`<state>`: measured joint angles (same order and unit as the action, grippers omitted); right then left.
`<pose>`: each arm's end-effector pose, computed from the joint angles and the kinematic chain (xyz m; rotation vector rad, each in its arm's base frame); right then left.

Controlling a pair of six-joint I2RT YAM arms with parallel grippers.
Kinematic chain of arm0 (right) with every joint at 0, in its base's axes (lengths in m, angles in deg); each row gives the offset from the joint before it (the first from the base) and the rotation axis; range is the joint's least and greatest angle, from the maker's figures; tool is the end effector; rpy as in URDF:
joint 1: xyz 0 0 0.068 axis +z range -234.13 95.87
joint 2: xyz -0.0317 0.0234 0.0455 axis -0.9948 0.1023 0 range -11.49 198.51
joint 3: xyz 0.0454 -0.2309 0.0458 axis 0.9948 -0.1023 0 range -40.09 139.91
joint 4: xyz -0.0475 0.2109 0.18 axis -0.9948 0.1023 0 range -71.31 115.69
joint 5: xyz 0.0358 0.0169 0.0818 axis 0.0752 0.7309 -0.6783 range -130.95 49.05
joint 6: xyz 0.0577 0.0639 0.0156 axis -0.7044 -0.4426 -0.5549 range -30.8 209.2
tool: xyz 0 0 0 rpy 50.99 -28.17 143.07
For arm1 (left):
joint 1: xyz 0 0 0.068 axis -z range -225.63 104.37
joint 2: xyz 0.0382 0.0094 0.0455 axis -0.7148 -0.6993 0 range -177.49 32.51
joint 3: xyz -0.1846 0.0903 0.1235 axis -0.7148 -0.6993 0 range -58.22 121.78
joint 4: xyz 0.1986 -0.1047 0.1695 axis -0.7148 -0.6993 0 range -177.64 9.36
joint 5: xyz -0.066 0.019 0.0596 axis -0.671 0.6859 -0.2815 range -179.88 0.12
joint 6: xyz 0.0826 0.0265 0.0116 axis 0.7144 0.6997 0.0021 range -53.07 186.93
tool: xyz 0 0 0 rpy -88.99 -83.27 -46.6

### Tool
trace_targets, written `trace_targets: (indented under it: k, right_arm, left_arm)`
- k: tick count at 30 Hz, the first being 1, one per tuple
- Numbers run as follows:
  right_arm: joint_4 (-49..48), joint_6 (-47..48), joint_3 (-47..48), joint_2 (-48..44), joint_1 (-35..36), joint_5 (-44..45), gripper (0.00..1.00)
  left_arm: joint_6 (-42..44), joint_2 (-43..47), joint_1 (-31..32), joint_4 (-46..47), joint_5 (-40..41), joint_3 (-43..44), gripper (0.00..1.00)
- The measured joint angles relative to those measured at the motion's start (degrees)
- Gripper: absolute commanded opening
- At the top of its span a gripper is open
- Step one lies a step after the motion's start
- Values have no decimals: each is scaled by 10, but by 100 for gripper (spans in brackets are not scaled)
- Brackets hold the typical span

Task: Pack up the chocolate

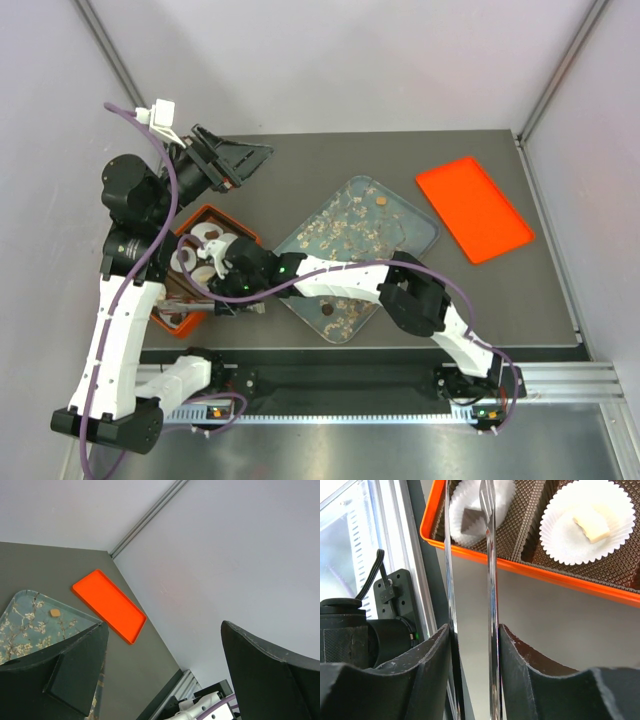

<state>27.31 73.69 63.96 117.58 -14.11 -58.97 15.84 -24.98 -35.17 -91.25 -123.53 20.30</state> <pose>0.1668 0.5292 0.1517 -1.2654 2.0165 1.1388 0.2476 -0.0895 0.4838 -0.0096 1.5510 -1.2743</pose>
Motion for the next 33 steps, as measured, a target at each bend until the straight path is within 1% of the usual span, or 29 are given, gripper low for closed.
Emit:
trace_targets:
  k: [9, 13, 24, 29, 33]
  right_arm:
    - [0, 1, 0, 0, 0, 0, 42]
    - [0, 1, 0, 0, 0, 1, 39]
    - [-20, 9, -3, 0, -1, 16, 36]
    - [-61, 9, -35, -15, -8, 20, 36]
    - [-82, 9, -78, -45, -20, 24, 35]
  left_arm:
    - [0, 0, 0, 2, 0, -1, 99]
    - [0, 0, 0, 2, 0, -2, 99]
    - [7, -2, 0, 0, -1, -2, 99]
    - [33, -13, 0, -14, 2, 4, 99]
    - [57, -28, 0, -40, 10, 19, 99]
